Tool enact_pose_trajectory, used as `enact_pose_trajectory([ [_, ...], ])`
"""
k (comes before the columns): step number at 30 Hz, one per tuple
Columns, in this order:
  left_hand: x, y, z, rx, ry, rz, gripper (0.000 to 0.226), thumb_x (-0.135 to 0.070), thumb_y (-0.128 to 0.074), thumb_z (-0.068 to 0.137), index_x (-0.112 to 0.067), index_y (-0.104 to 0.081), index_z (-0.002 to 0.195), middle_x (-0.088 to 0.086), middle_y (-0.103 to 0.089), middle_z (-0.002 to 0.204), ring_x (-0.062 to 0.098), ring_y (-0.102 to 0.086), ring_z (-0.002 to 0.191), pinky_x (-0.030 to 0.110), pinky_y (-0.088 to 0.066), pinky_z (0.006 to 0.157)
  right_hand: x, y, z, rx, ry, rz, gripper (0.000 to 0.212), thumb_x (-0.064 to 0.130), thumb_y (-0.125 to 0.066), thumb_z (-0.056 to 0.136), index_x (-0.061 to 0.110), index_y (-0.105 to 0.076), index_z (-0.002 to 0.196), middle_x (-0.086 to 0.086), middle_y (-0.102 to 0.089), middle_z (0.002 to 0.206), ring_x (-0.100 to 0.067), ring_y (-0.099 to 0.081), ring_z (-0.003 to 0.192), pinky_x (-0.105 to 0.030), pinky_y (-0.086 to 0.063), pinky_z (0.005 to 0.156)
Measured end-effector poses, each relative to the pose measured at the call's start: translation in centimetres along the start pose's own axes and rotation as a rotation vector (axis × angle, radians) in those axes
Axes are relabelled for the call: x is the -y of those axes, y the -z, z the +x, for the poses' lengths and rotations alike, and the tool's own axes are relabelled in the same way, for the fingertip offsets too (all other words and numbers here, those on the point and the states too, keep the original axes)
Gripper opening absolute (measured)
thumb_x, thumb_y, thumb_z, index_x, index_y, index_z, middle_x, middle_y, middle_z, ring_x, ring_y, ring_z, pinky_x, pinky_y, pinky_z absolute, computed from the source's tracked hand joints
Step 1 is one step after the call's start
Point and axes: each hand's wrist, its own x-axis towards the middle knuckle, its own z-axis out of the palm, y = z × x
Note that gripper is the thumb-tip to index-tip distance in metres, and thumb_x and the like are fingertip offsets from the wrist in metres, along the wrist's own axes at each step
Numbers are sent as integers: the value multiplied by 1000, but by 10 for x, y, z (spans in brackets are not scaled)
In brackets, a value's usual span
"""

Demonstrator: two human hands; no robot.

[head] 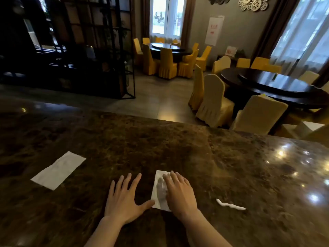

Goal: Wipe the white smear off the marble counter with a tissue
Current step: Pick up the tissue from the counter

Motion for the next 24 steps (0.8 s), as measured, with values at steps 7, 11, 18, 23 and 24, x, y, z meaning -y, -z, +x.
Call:
enact_pose_trajectory([
  [7, 15, -14, 6, -45, -73, 49, 117, -107, -29, 72, -45, 17, 161, 0, 19, 175, 25, 23, 158, 50, 16, 129, 6, -12, 5, 48, 95, -14, 68, 28, -71, 90, 26, -34, 148, -5, -35, 158, -28, -28, 149, -42, -36, 117],
  [11, 9, -19, 9, -47, -118, 61, 121, -110, -24, 68, -45, 19, 160, 2, 27, 172, 25, 30, 156, 51, 18, 128, -3, -10, 1, 22, 106, -25, 62, 24, -69, 92, 24, -41, 147, -3, -38, 159, -25, -31, 149, -41, -39, 114],
  [18, -19, -18, 13, -36, -223, 71, 124, -113, -17, 62, -46, 22, 159, -3, 26, 172, 21, 28, 156, 50, 18, 128, -25, -4, -23, -68, 72, -15, 36, 19, -67, 90, 20, -61, 125, -2, -63, 136, -21, -56, 129, -36, -54, 97],
  [23, -43, -17, 22, -22, -261, 58, 127, -116, -13, 57, -47, 23, 158, -4, 25, 172, 19, 27, 157, 49, 18, 129, -59, 28, -50, -339, -222, 298, 32, 11, -66, 84, 26, -62, 112, 6, -72, 114, -12, -63, 103, -20, -48, 81],
  [24, -50, -18, 23, -12, -277, 53, 128, -116, -12, 57, -47, 24, 158, -4, 25, 172, 19, 27, 156, 49, 18, 128, -72, 37, -59, -431, -283, 345, 35, 7, -69, 81, 25, -65, 111, 6, -73, 112, -10, -62, 101, -13, -42, 79],
])
